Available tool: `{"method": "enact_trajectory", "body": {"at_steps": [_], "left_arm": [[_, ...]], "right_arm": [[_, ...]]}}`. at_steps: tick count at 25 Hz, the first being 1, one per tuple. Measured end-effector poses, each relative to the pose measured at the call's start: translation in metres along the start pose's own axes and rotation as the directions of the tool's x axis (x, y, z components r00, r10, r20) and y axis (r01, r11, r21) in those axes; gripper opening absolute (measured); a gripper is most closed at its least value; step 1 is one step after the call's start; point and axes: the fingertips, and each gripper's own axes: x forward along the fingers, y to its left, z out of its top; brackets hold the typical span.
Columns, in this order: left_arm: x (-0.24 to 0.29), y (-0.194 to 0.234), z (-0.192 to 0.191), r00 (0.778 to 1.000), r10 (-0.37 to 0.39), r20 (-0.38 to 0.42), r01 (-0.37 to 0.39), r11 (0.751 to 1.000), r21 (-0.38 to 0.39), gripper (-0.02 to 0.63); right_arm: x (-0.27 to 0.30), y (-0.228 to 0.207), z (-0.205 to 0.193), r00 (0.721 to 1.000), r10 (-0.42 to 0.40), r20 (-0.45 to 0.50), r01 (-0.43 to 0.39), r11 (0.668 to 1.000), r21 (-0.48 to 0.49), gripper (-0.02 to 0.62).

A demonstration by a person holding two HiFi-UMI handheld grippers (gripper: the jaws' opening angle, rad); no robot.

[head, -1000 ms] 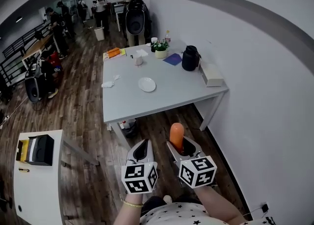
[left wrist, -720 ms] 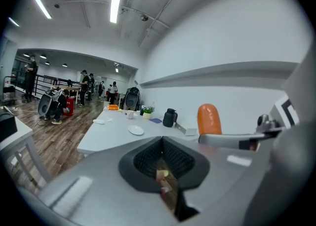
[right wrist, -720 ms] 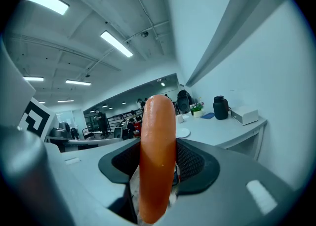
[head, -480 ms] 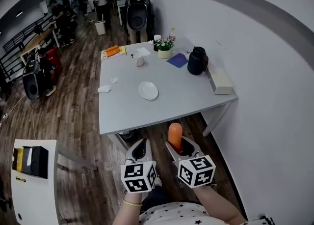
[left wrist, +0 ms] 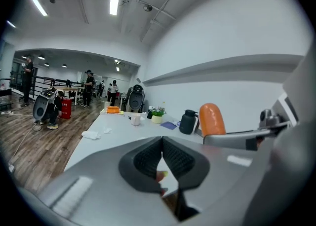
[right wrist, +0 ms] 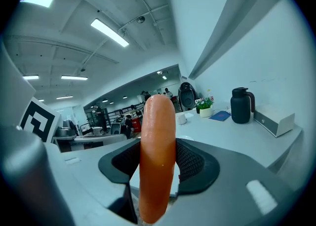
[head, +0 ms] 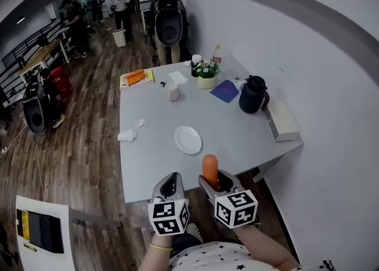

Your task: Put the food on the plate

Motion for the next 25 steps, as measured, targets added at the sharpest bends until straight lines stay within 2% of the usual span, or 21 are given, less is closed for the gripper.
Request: {"method": "enact_trajectory", "body": {"at_steps": [3,8,14,17,21,25], "left_arm": [[0.031,0.021,0.005,1.000,0.000,-0.013,0.000,1.000,-0.016,0.008],[0.070,0.050,0.005,0.998,0.016,-0.054,-0.020,0.997,-0.079,0.008],[0.105,0.074,0.003,0.996,0.048,-0.075,-0.055,0.995,-0.088,0.008],[0.125,0.085,-0.003,0.994,0.069,-0.089,-0.077,0.992,-0.099,0.008],[0.149,0.096,-0.013,0.988,0.092,-0.125,-0.105,0.989,-0.108,0.008],[0.171,0.107,-0.022,0.982,0.120,-0.149,-0.139,0.982,-0.129,0.008]], "right_arm": [[0.039,-0.009,0.008,1.000,-0.001,-0.021,0.001,1.000,-0.018,0.212],[0.093,-0.031,0.007,0.994,-0.018,-0.109,0.013,0.999,-0.041,0.212],[0.160,-0.067,-0.003,0.973,-0.029,-0.230,0.010,0.997,-0.083,0.212],[0.198,-0.084,-0.015,0.951,-0.022,-0.308,-0.011,0.994,-0.105,0.212],[0.241,-0.100,-0.036,0.904,-0.009,-0.428,-0.043,0.993,-0.114,0.212],[0.278,-0.110,-0.051,0.862,-0.005,-0.506,-0.063,0.991,-0.119,0.212]]}}
